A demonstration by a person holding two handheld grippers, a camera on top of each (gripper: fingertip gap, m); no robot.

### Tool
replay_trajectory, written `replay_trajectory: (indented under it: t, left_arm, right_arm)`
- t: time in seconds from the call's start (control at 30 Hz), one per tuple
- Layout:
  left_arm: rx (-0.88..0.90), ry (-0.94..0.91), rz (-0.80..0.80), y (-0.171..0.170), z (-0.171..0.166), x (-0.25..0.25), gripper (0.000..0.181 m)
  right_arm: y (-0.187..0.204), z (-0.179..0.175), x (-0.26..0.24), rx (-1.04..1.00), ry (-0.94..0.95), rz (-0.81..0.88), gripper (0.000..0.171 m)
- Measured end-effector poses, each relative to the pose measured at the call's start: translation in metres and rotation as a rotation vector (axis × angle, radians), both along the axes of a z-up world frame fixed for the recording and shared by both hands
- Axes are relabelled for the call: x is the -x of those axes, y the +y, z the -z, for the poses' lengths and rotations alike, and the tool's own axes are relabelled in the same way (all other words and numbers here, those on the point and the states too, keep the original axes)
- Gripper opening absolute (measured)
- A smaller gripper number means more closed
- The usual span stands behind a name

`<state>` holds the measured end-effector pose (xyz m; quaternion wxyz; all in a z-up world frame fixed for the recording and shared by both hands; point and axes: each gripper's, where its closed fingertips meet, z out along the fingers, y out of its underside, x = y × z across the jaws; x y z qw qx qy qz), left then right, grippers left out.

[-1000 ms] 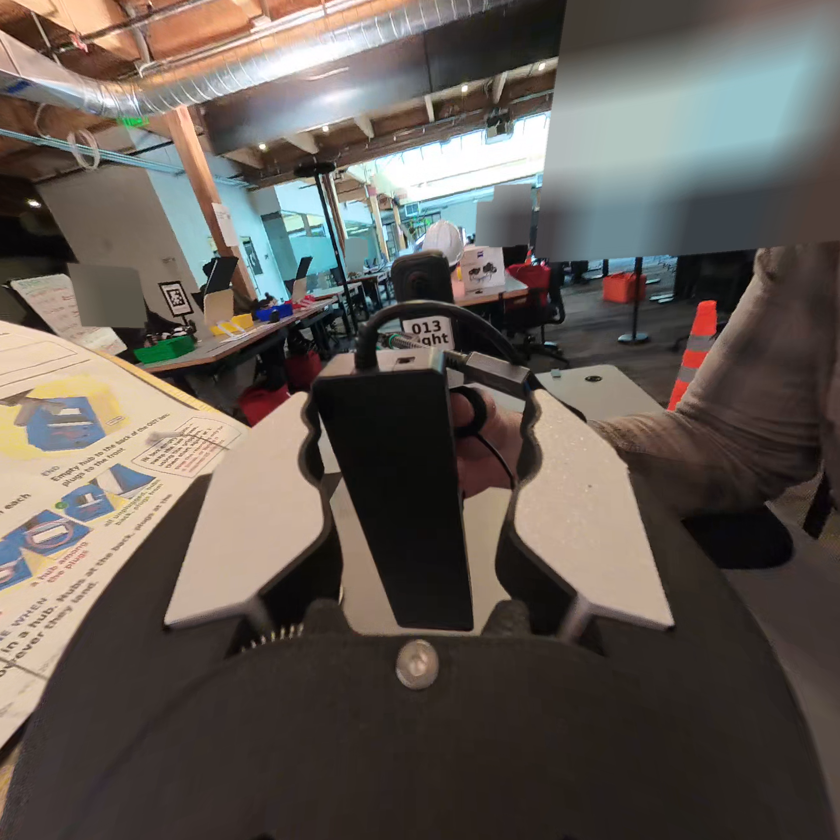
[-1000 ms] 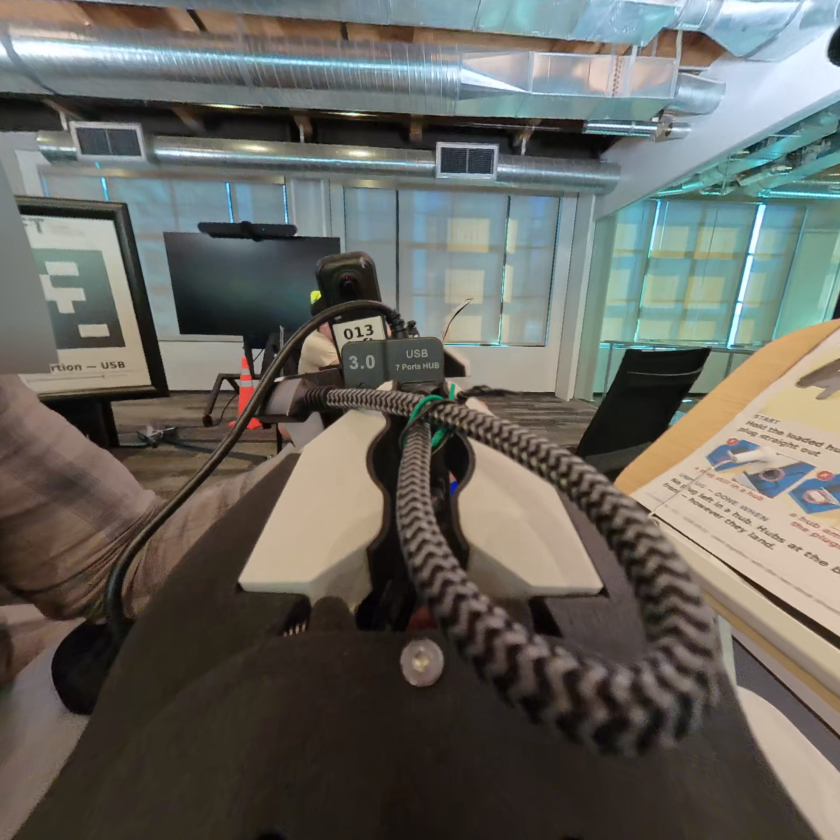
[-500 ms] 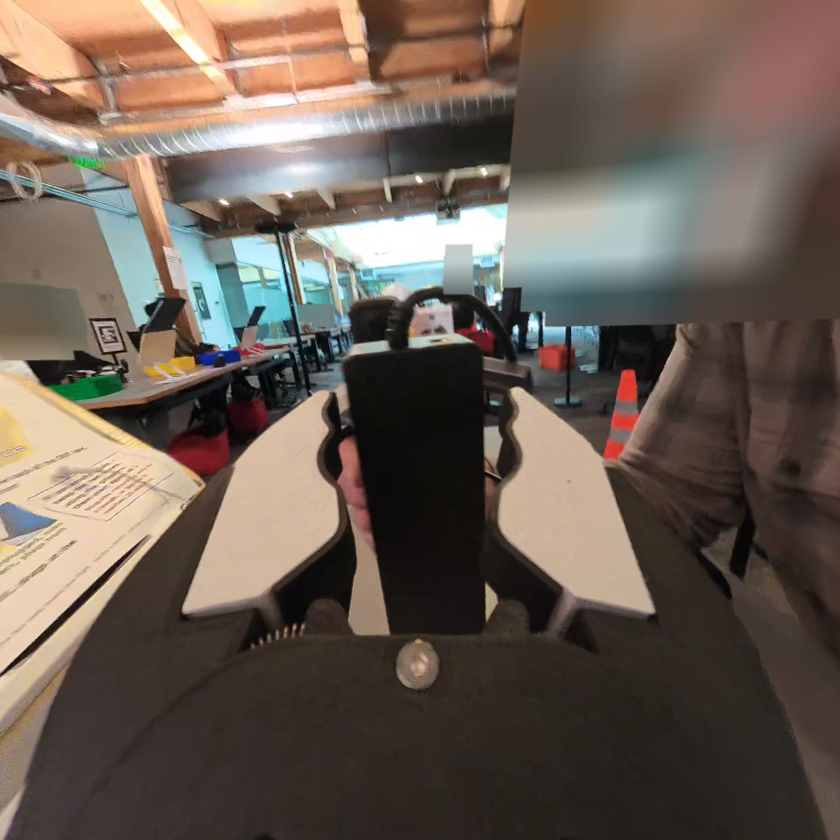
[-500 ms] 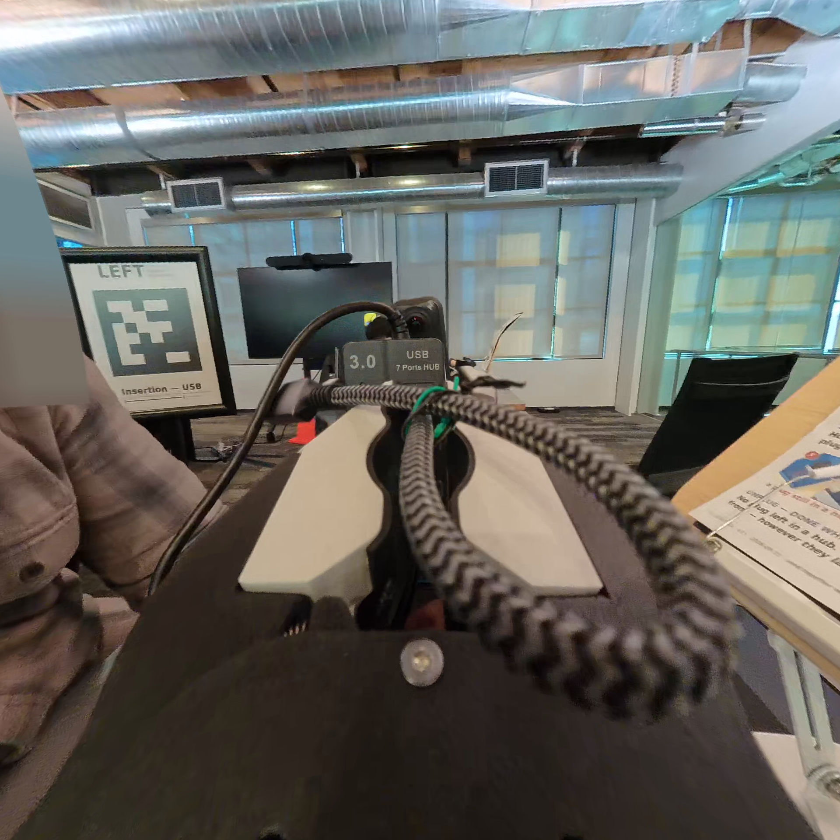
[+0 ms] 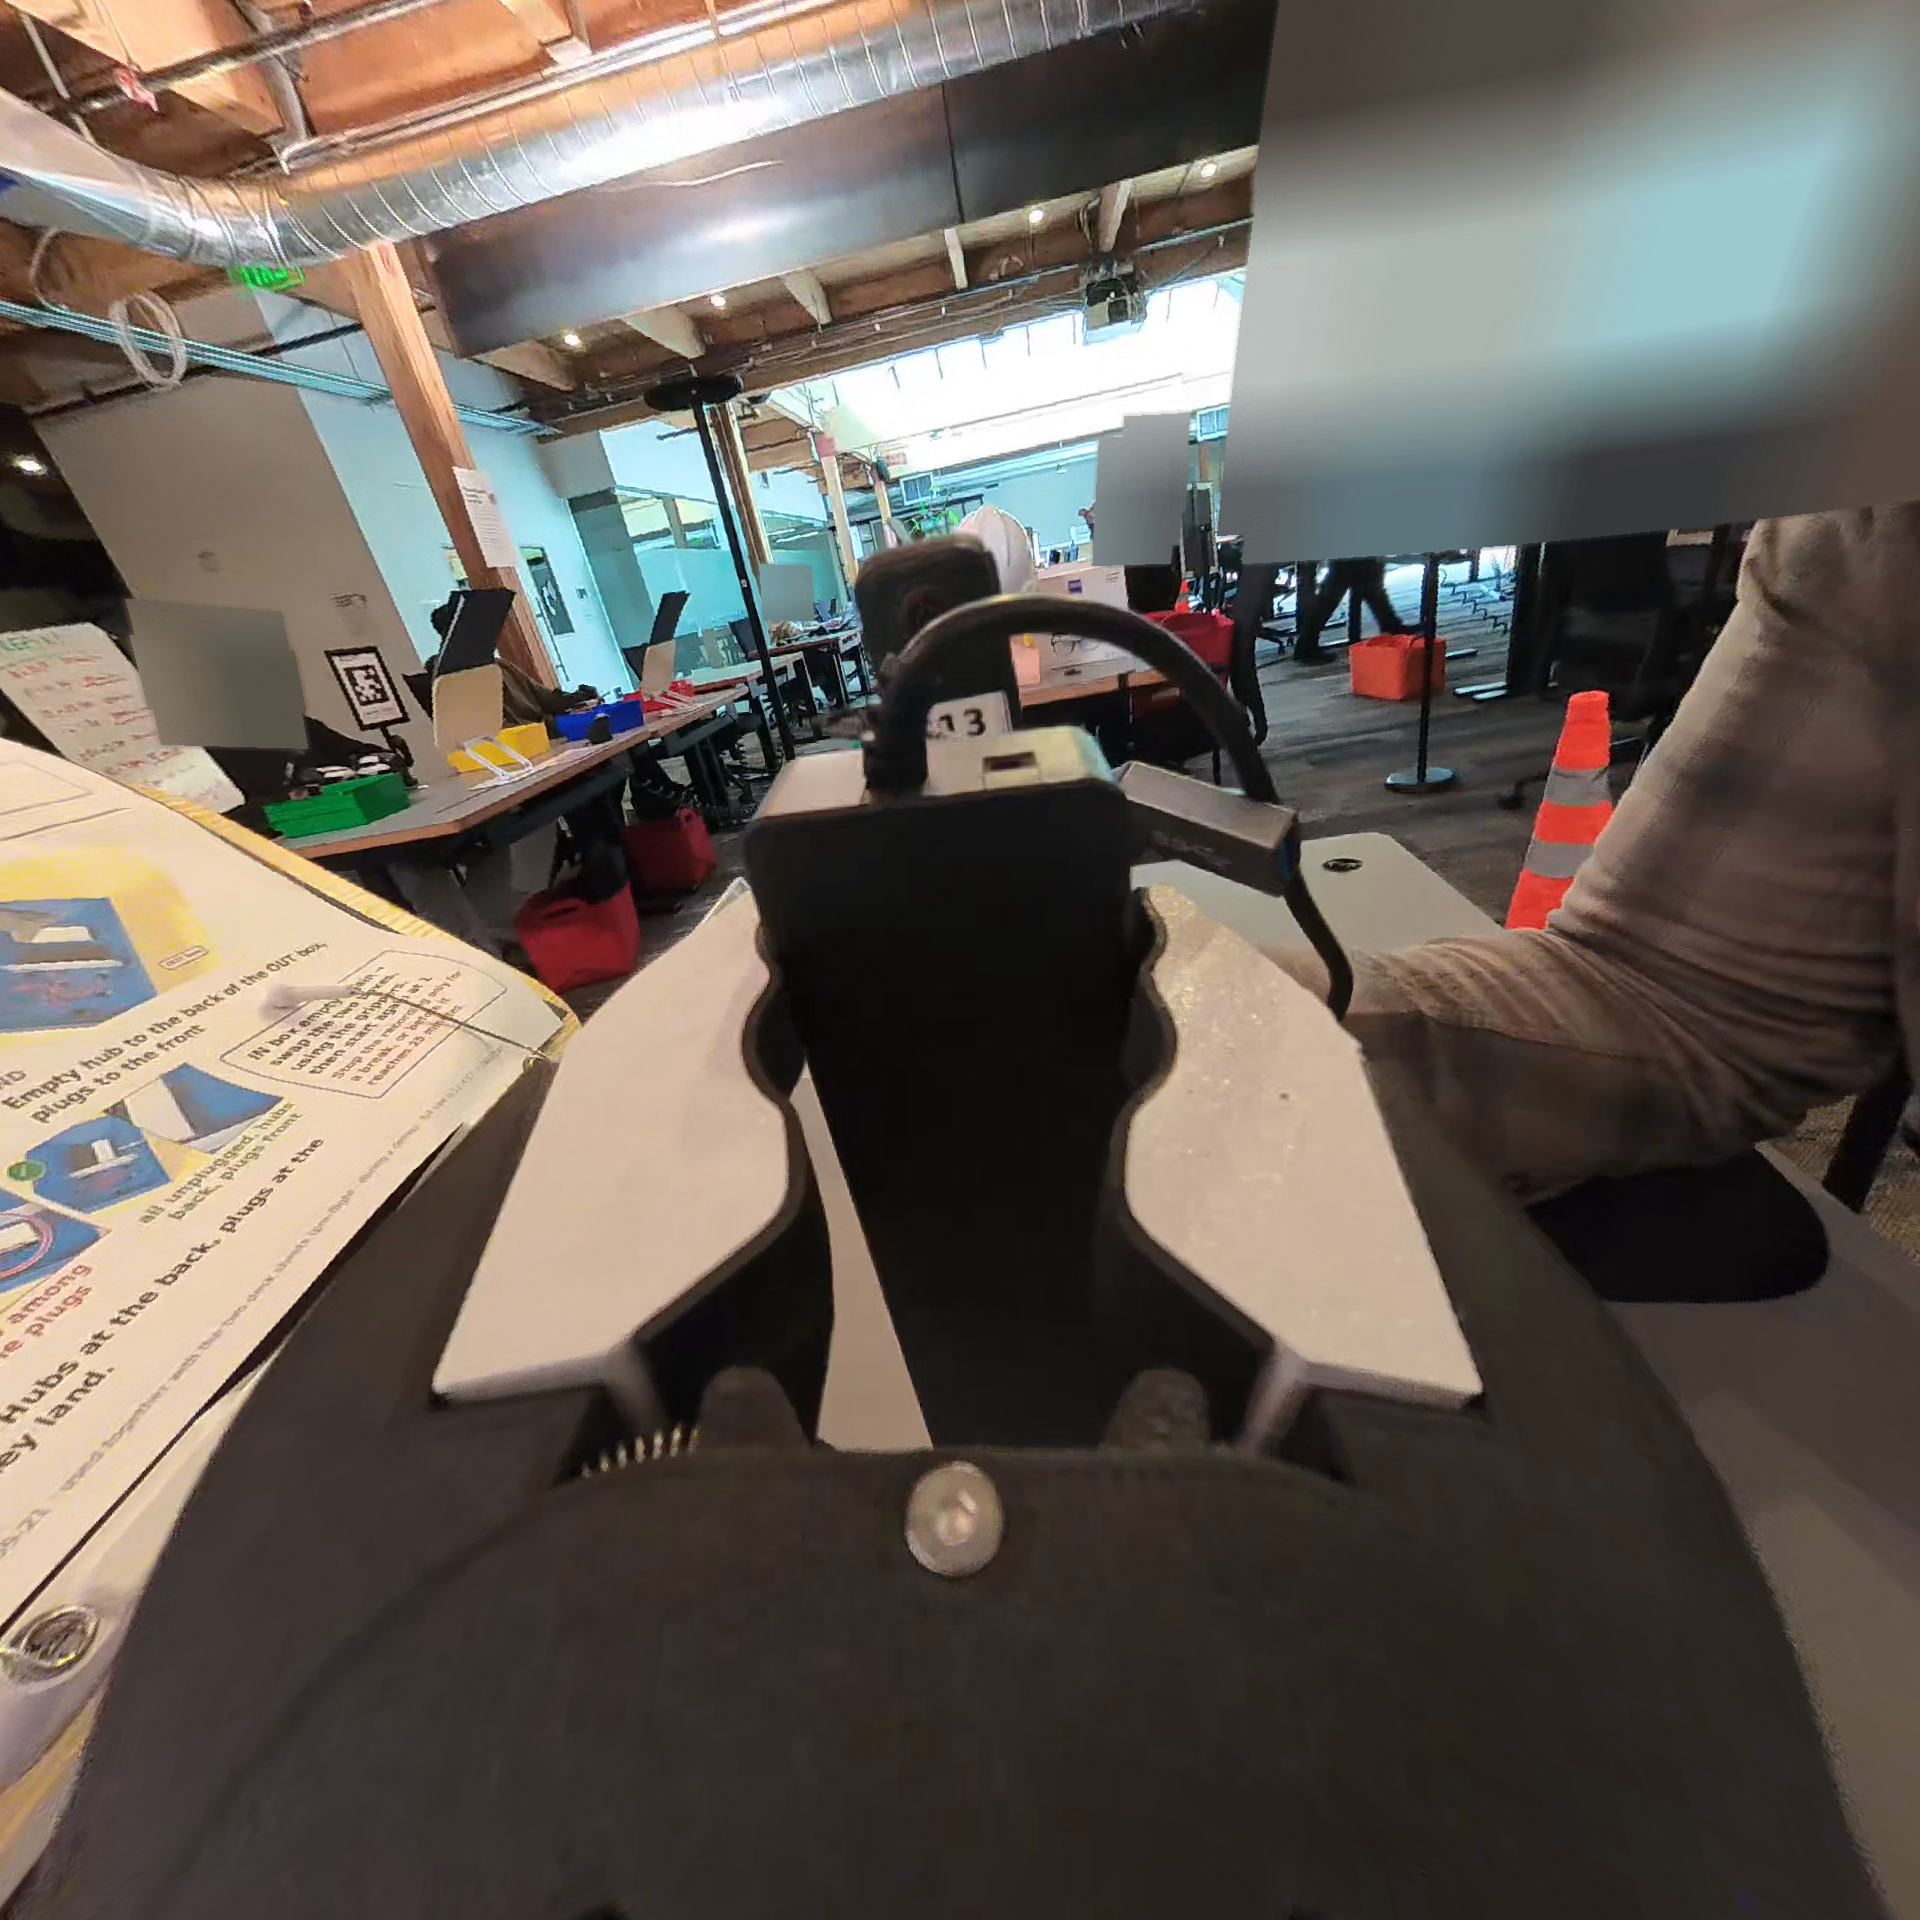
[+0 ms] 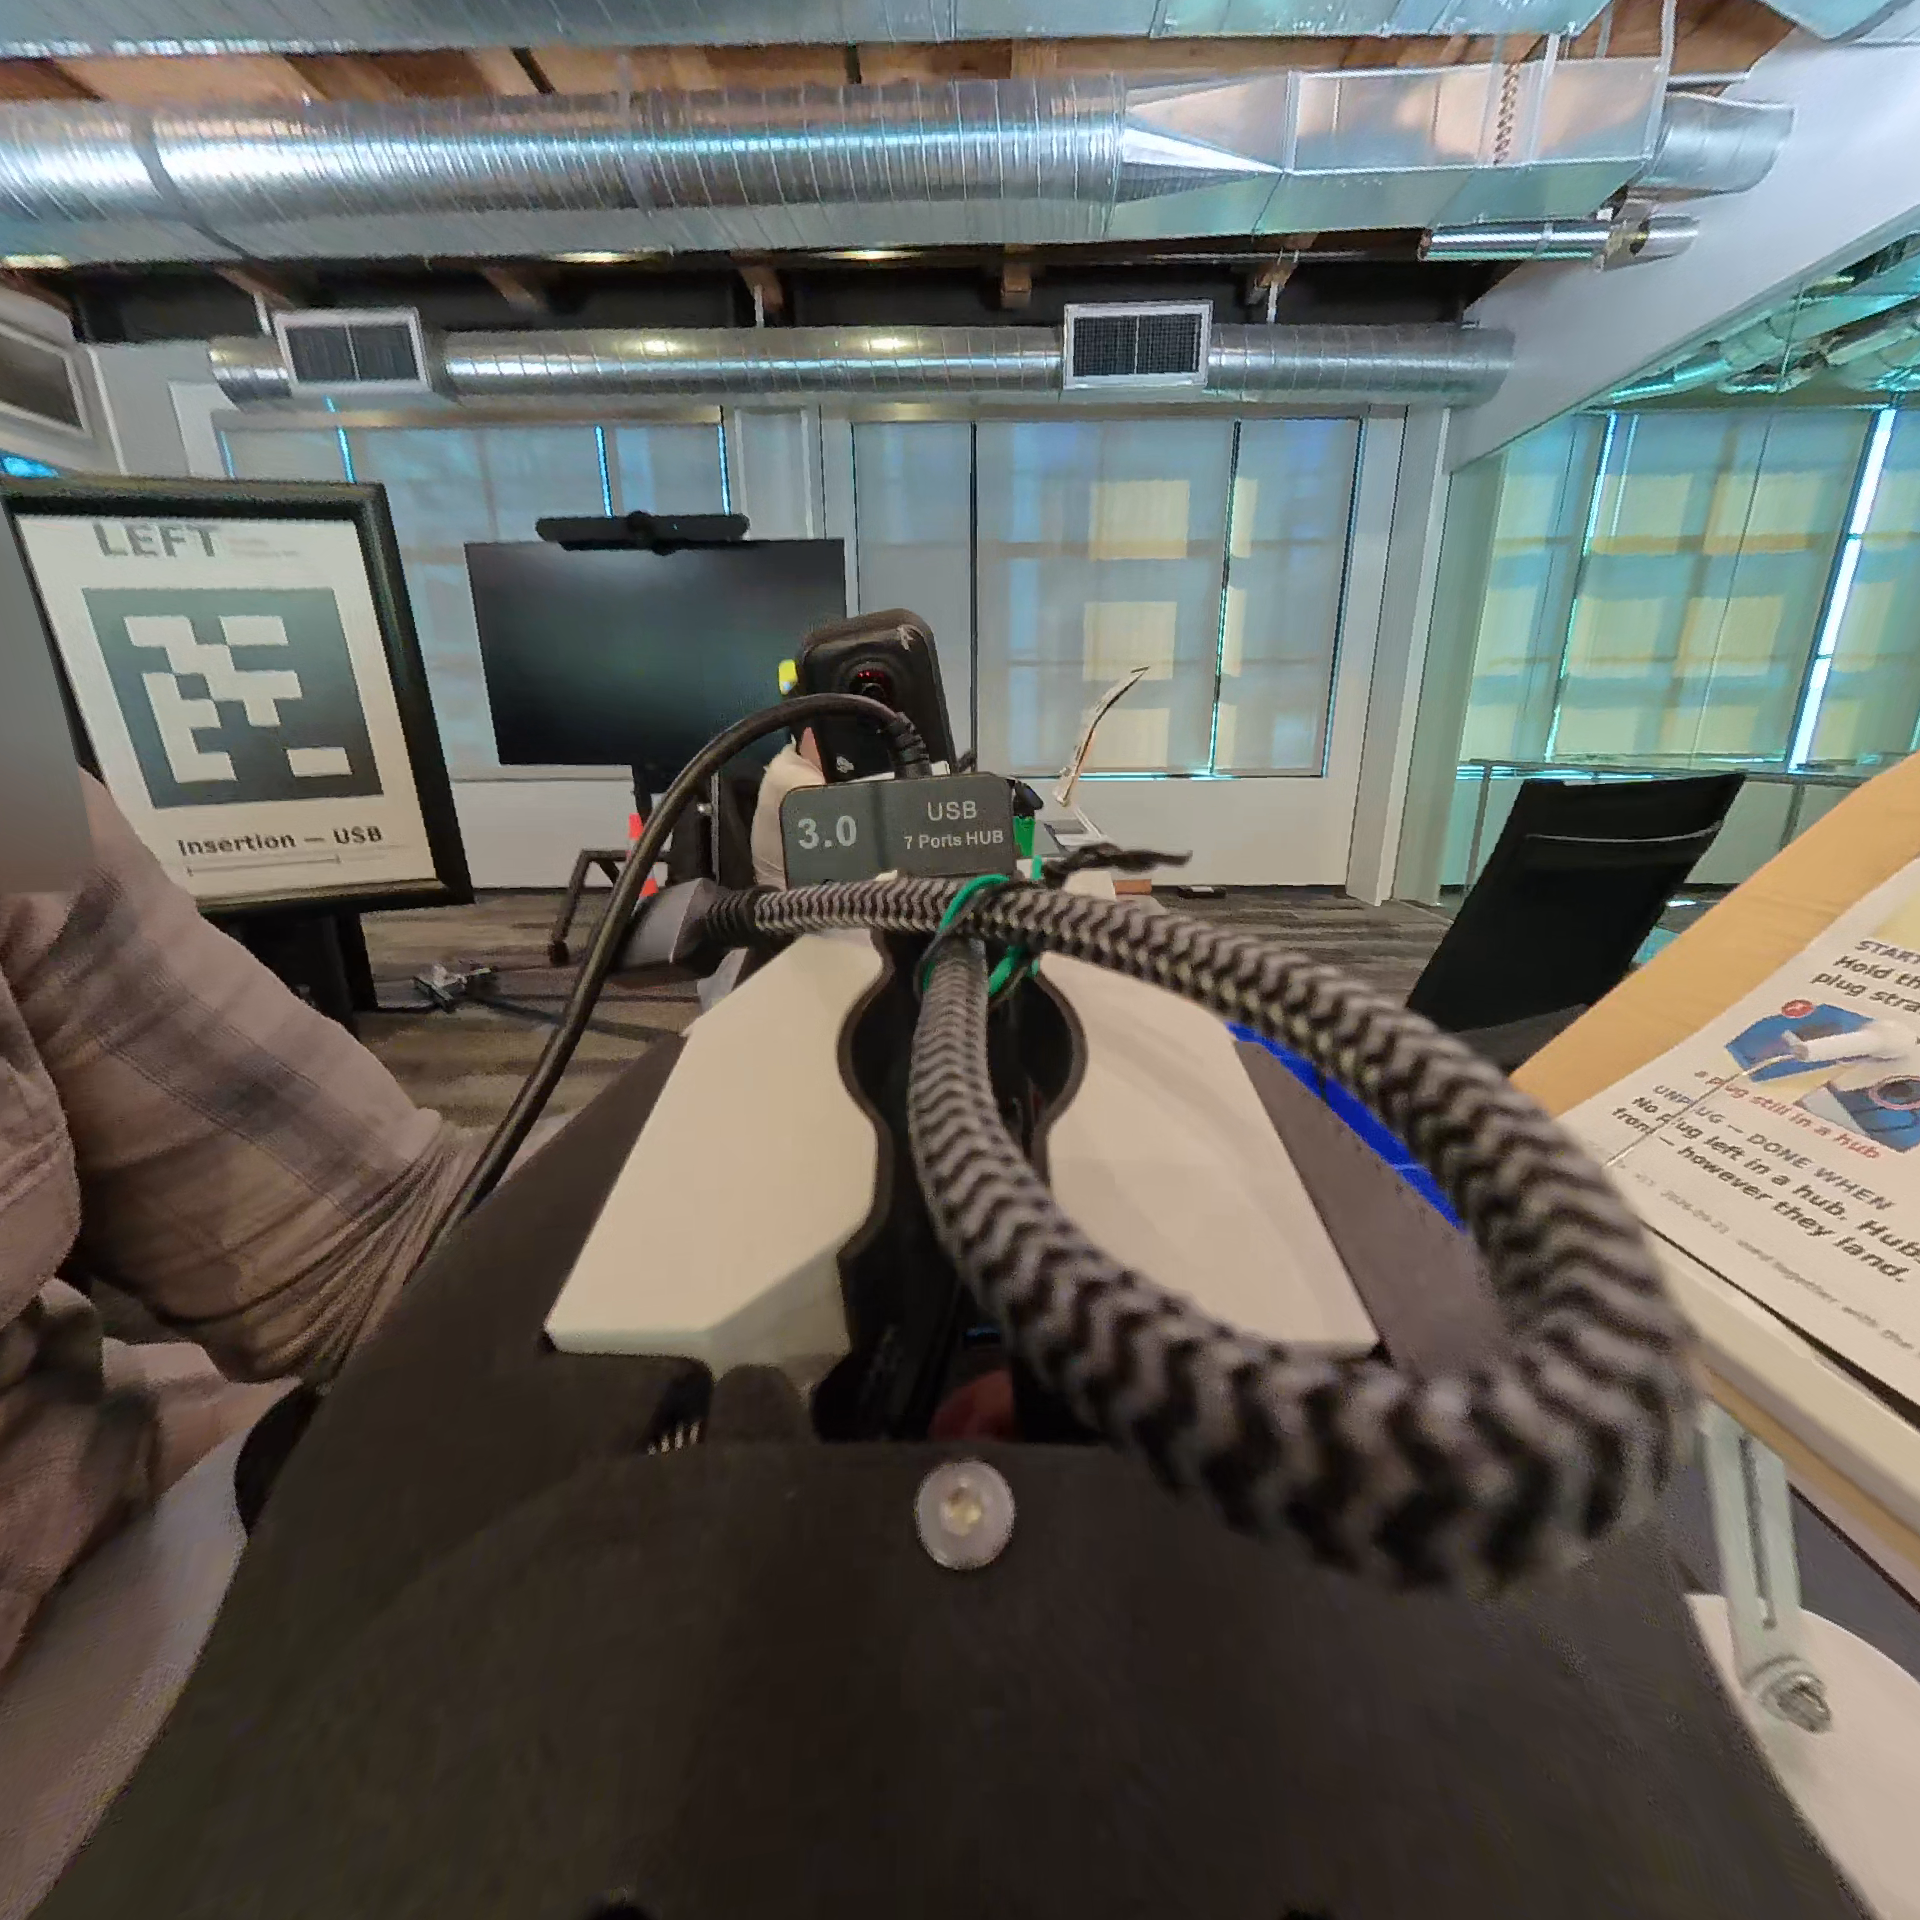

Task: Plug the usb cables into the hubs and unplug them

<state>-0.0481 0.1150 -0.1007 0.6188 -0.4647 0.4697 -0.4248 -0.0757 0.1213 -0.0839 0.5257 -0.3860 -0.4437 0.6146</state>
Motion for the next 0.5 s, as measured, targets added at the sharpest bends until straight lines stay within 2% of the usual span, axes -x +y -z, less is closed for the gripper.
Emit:
replay_trajectory:
  t: [0.23, 0.3, 0.5]
  left_arm:
    - [-0.009, 0.014, 0.004, -0.0011, 0.0023, -0.0041, 0.059]
    - [-0.014, 0.027, -0.001, -0.0014, 0.0034, -0.0059, 0.059]
    - [-0.024, 0.079, 0.004, -0.0054, 0.0077, -0.0083, 0.058]
  right_arm:
    - [-0.0002, 0.005, -0.0049, -0.131, -0.13, 0.101, 0.018]
    - [-0.0038, 0.0072, -0.0068, -0.151, -0.174, 0.093, 0.026]
    - [-0.0053, 0.0065, -0.0085, -0.2, -0.229, 0.134, 0.018]
